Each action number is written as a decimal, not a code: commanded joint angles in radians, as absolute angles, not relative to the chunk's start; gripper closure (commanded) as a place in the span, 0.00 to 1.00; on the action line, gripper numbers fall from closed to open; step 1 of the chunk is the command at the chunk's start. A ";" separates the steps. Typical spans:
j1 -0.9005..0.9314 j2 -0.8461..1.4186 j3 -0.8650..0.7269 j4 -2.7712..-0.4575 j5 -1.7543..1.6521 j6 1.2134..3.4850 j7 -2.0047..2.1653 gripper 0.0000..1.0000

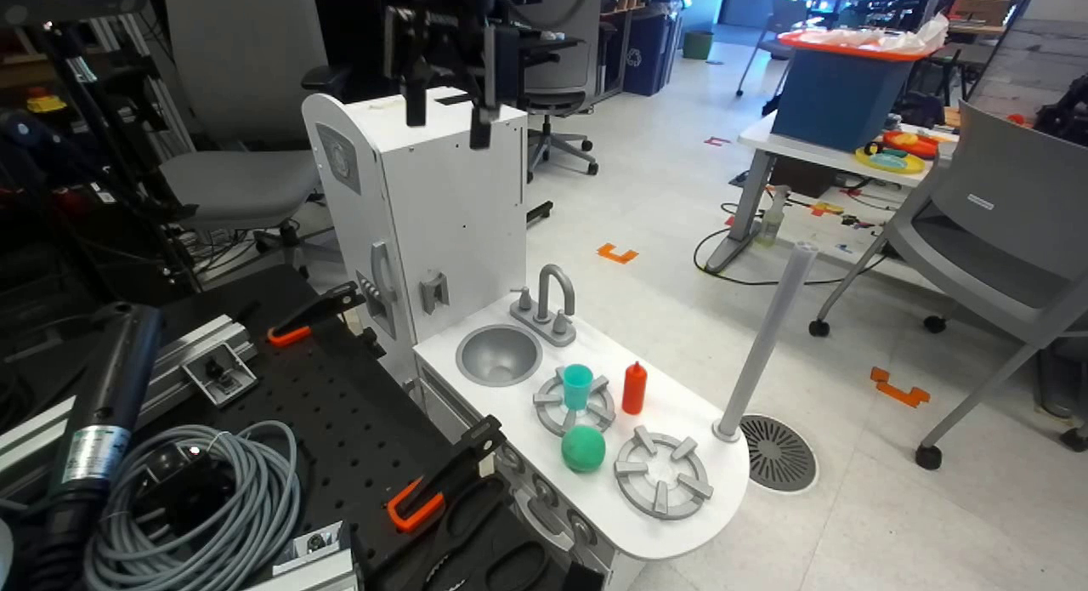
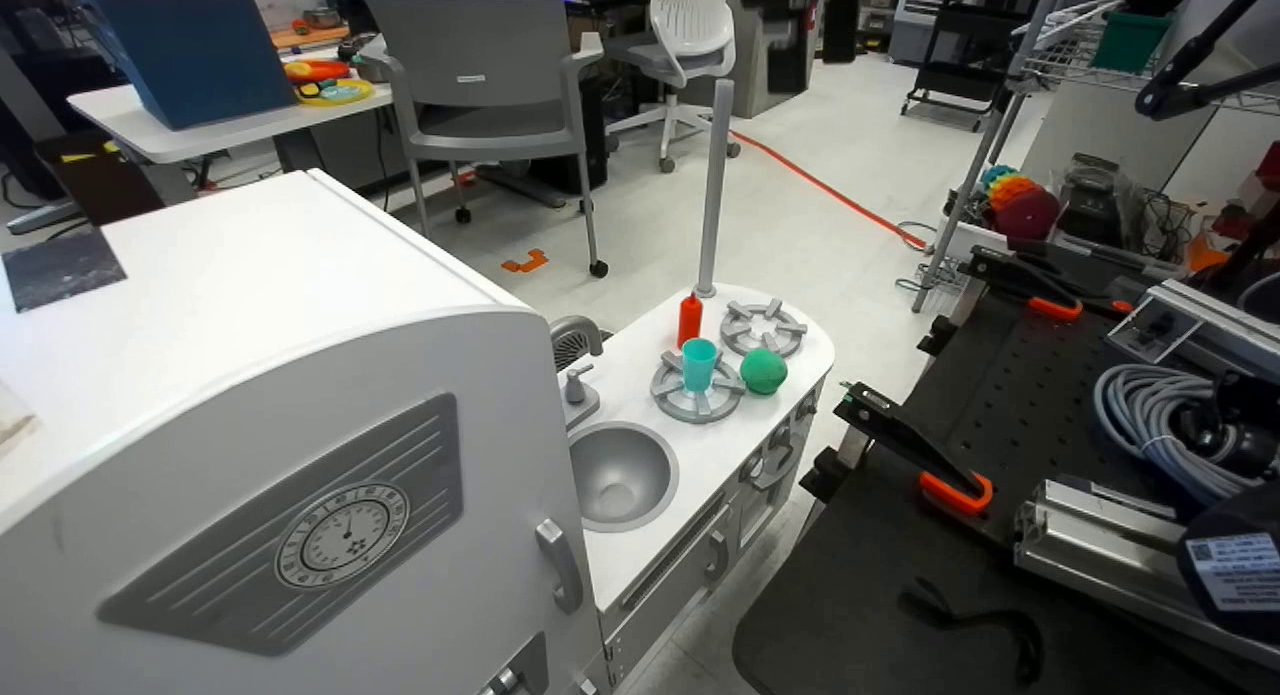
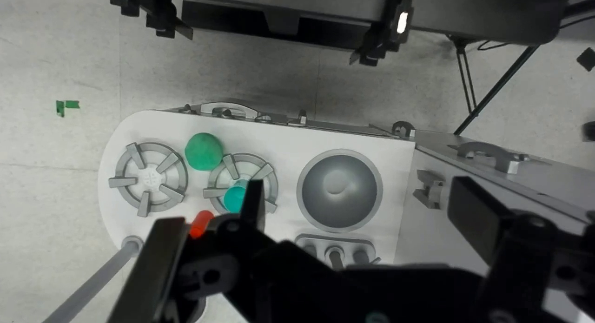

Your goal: Put the green plushy in the sink

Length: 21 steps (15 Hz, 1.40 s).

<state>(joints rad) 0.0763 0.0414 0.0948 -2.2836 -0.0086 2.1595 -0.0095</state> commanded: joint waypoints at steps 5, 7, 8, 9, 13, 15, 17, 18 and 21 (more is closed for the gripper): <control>-0.033 0.436 0.033 -2.135 0.087 2.398 -0.136 0.00; -0.049 0.531 0.030 -2.085 0.090 2.446 -0.118 0.00; -0.051 0.574 0.024 -2.056 0.079 2.446 -0.104 0.00; -0.042 0.628 0.011 -2.026 0.054 2.447 -0.082 0.00; -0.017 0.821 -0.025 -1.882 0.024 2.414 -0.025 0.00; -0.002 0.900 -0.047 -1.817 0.006 2.405 0.011 0.00; 0.016 0.973 -0.072 -1.758 -0.015 2.380 0.052 0.00; 0.028 1.010 -0.086 -1.729 -0.028 2.367 0.072 0.00; 0.053 1.104 -0.115 -1.639 -0.063 2.300 0.115 0.00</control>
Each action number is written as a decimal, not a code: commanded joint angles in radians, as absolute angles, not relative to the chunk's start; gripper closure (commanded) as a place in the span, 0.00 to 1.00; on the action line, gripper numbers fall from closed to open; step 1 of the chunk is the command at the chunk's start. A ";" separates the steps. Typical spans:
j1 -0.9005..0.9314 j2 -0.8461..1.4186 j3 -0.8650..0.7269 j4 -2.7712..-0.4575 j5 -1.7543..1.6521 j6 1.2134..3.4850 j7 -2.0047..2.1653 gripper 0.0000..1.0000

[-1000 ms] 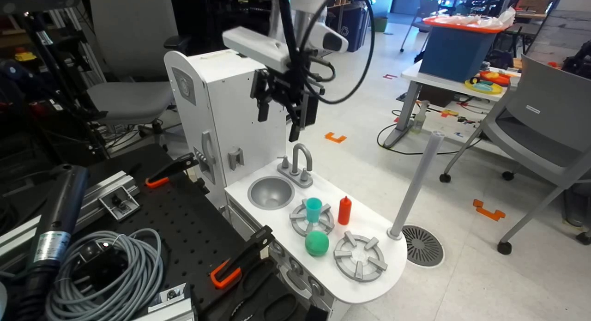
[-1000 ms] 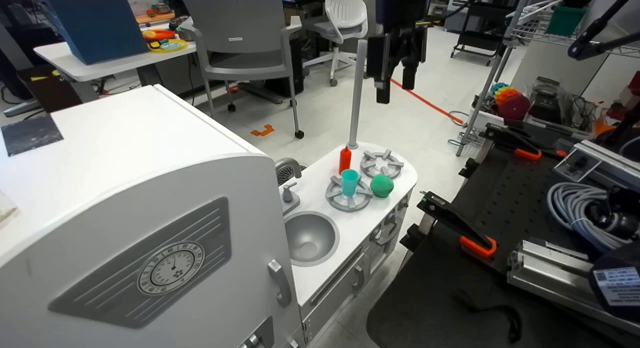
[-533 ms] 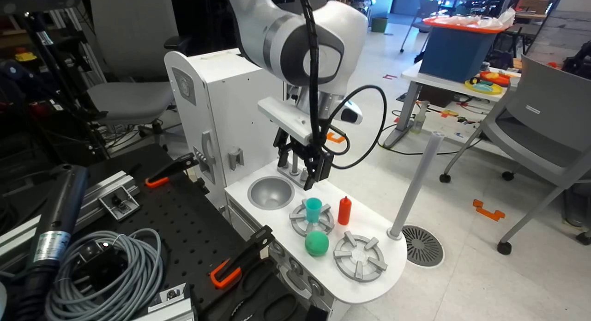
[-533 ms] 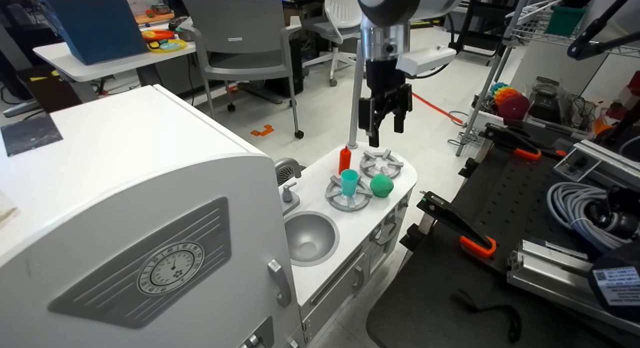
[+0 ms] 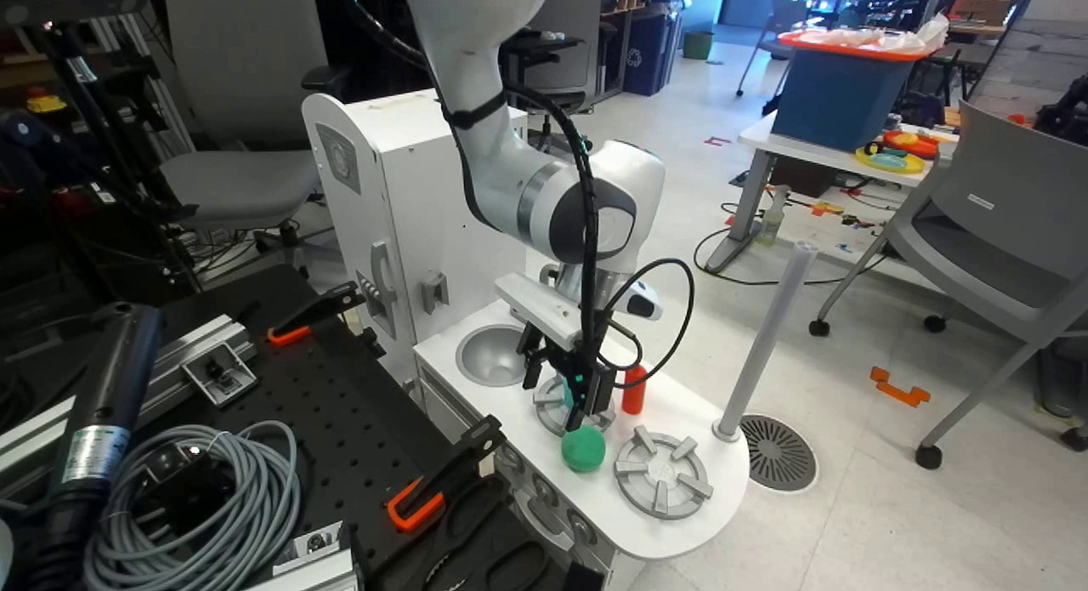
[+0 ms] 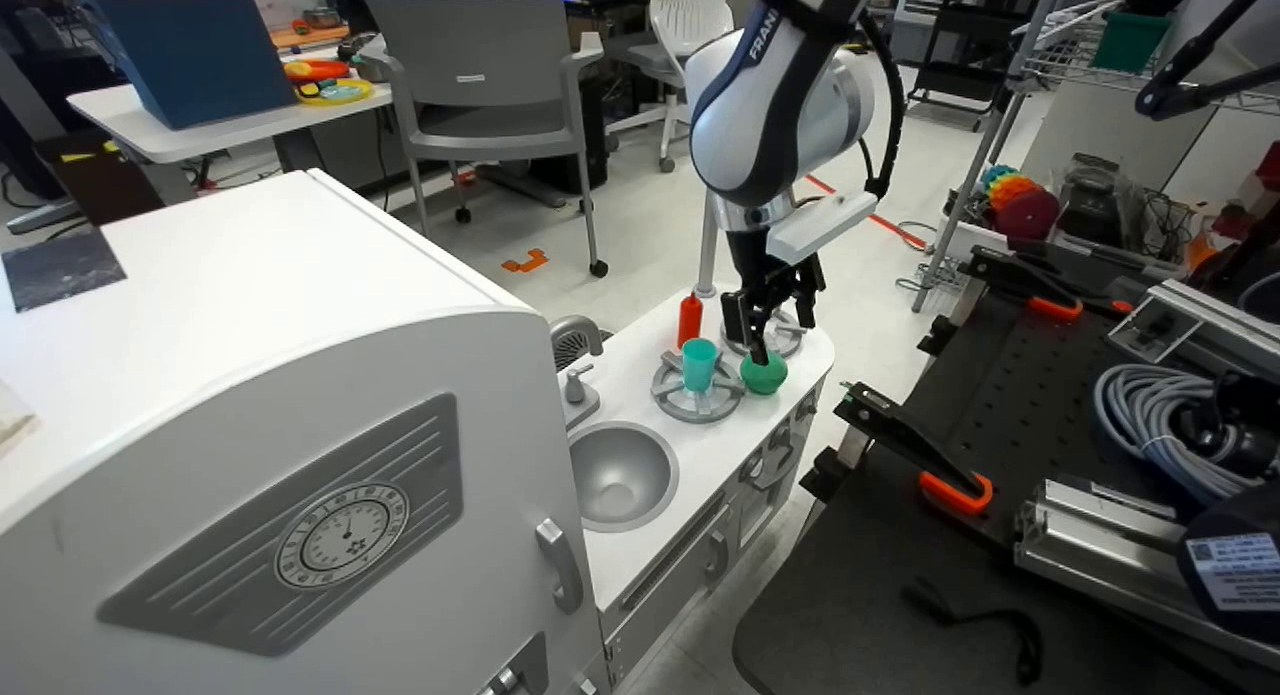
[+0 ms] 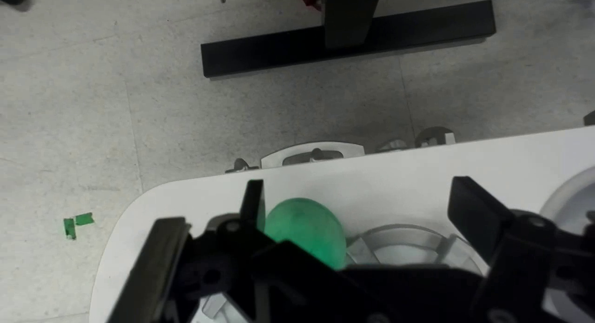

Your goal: Put the green plushy in the sink

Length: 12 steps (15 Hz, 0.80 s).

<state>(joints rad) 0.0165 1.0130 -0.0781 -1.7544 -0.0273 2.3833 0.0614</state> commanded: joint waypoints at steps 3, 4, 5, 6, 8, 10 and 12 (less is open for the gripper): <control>0.054 1.182 -0.115 -1.551 -0.077 2.274 0.124 0.00; 0.053 1.207 -0.115 -1.518 -0.077 2.280 0.126 0.00; 0.051 1.231 -0.115 -1.486 -0.075 2.285 0.128 0.00; 0.050 1.255 -0.116 -1.453 -0.074 2.289 0.131 0.00; 0.054 1.299 -0.125 -1.391 -0.078 2.281 0.141 0.00; 0.057 1.340 -0.133 -1.331 -0.081 2.265 0.149 0.00; 0.058 1.373 -0.140 -1.280 -0.087 2.242 0.157 0.00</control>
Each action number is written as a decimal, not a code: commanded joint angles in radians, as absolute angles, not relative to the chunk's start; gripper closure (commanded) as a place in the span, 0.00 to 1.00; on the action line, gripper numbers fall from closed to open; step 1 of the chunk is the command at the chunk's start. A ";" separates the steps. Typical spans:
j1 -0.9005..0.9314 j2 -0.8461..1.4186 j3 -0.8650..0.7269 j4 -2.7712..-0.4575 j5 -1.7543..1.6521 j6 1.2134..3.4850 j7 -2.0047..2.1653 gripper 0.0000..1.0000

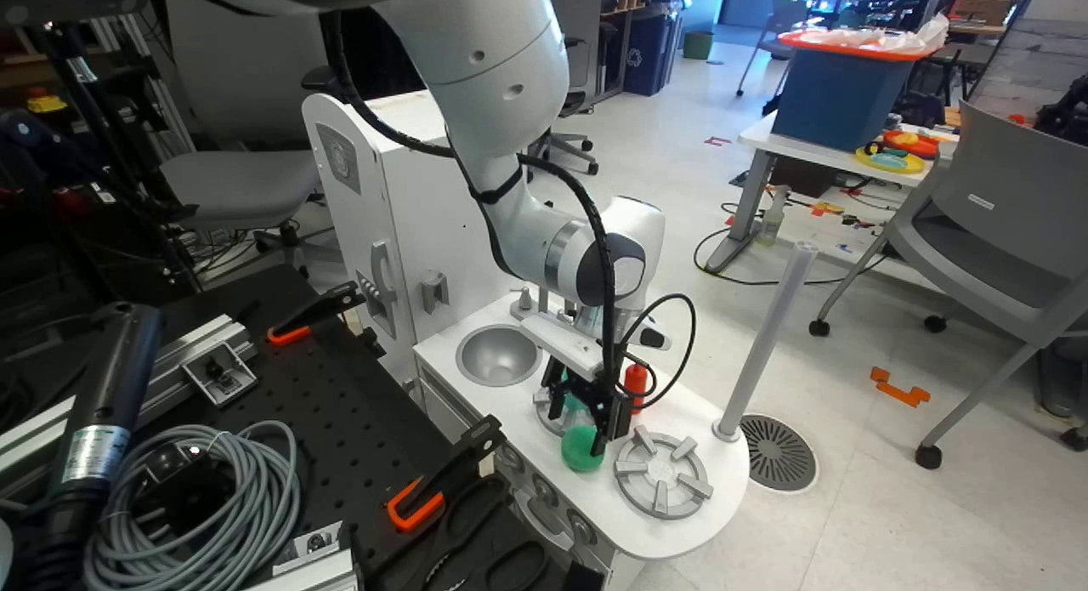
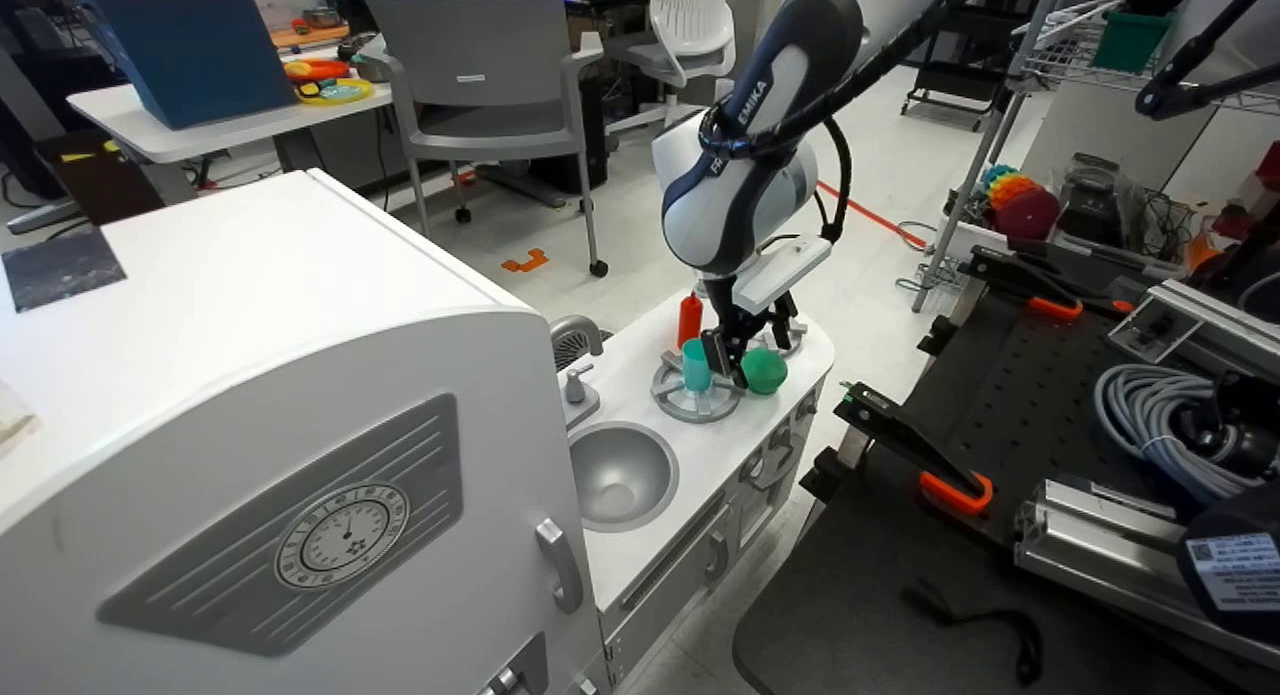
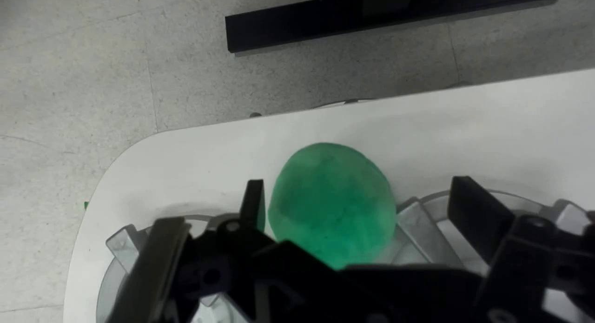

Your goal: Put the green plushy in the sink

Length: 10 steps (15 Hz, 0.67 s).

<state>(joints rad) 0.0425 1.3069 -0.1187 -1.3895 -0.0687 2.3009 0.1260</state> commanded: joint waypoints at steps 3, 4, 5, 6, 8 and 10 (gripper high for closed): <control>0.053 1.415 -0.140 -1.212 -0.086 2.191 0.161 0.35; 0.054 1.424 -0.138 -1.194 -0.086 2.170 0.163 0.42; 0.057 1.428 -0.137 -1.180 -0.087 2.150 0.165 0.48; 0.059 1.425 -0.132 -1.178 -0.085 2.131 0.163 0.57; 0.071 1.407 -0.127 -1.195 -0.089 2.116 0.161 0.73; 0.093 1.358 -0.121 -1.259 -0.081 2.135 0.151 0.85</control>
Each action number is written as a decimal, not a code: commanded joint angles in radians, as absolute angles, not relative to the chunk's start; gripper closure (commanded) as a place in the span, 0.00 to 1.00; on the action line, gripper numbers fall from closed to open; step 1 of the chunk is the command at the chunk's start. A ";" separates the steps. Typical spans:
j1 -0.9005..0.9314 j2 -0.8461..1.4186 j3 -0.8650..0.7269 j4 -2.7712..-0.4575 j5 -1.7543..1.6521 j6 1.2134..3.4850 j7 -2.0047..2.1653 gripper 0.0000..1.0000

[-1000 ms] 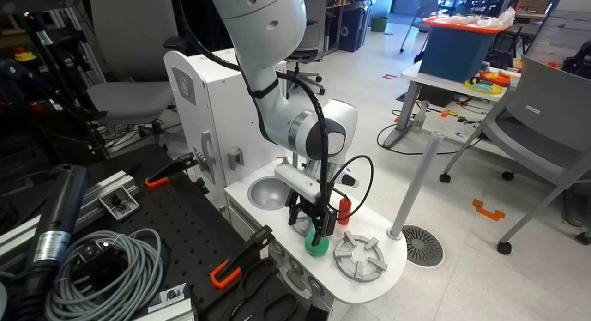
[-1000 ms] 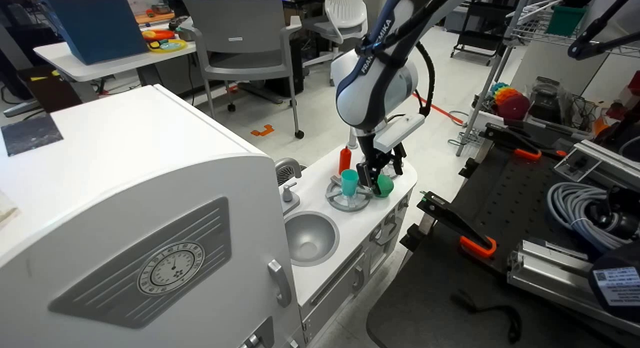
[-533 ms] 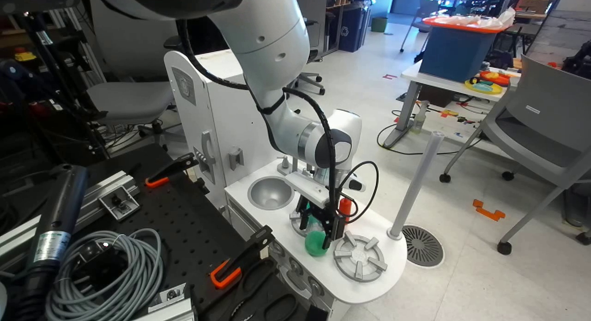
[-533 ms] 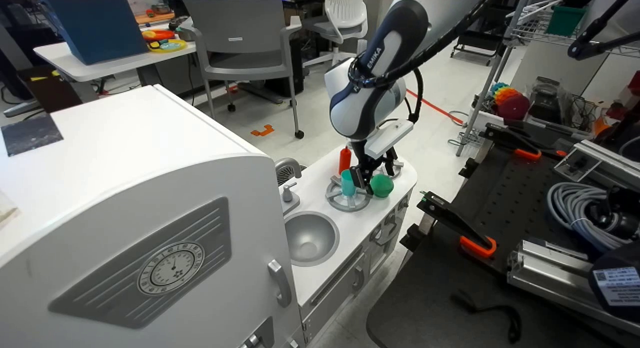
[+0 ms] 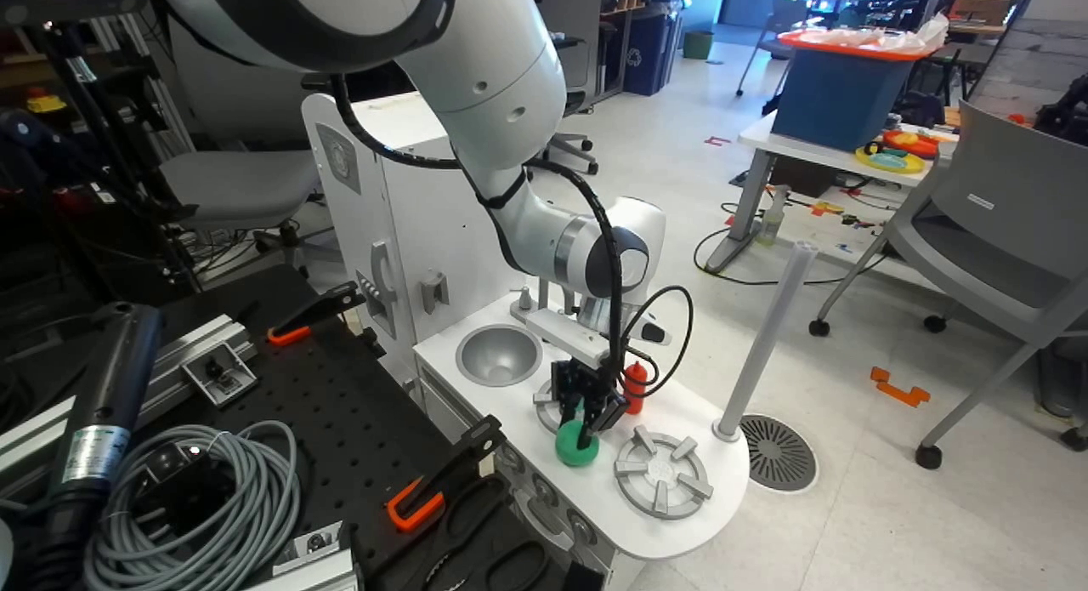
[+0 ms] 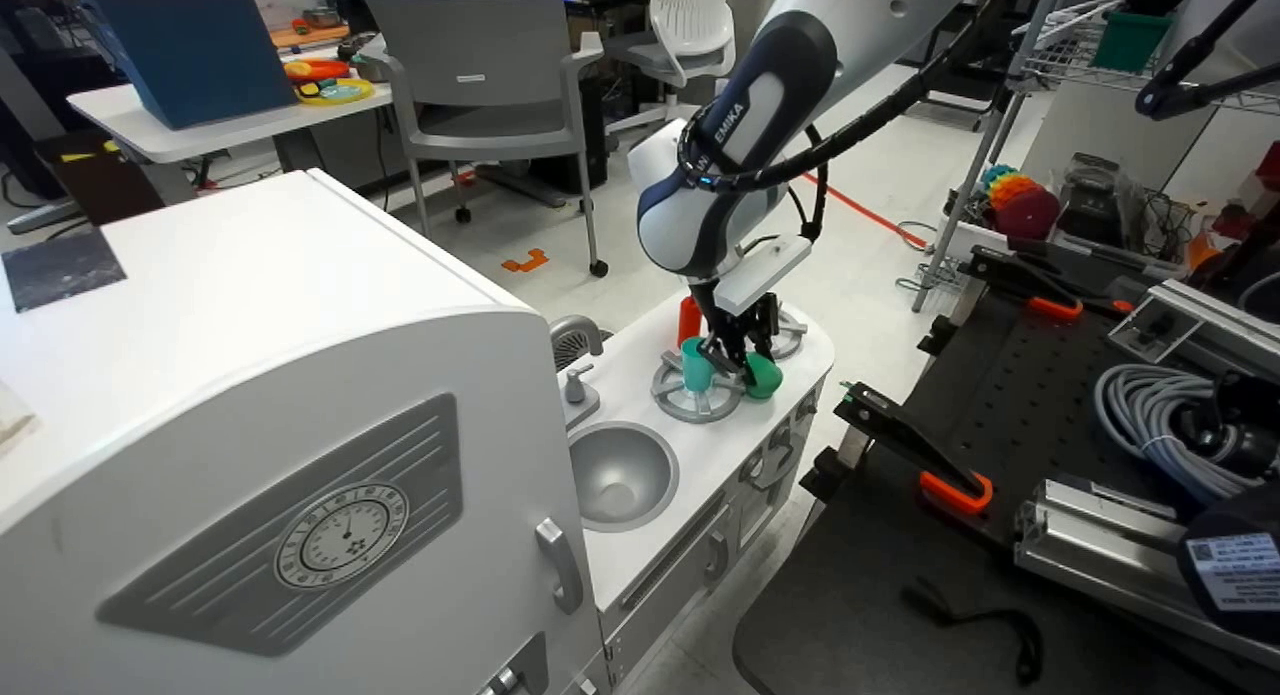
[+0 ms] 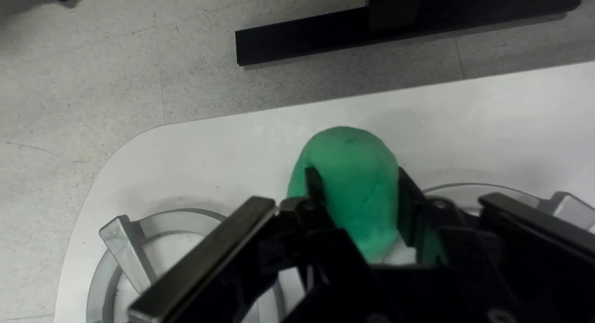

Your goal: Put the green plushy in the sink

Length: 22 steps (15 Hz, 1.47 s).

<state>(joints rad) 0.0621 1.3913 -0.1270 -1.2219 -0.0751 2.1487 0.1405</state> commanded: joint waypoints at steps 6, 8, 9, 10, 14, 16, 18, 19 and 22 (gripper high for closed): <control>0.111 1.217 -0.066 -1.429 -0.057 2.136 0.097 0.95; 0.112 1.151 -0.021 -1.498 -0.045 2.111 0.073 0.95; 0.104 1.122 0.017 -1.514 -0.040 2.089 0.065 0.95; 0.105 1.095 0.039 -1.534 -0.032 2.094 0.064 0.95; 0.125 1.087 0.087 -1.456 -0.011 2.126 0.063 0.95; 0.143 1.138 0.073 -1.364 -0.027 2.120 0.073 0.95; 0.160 1.208 0.048 -1.266 -0.043 2.105 0.091 0.95; 0.171 1.255 0.033 -1.212 -0.057 2.097 0.097 0.95; 0.201 1.385 0.010 -1.063 -0.091 2.083 0.097 0.95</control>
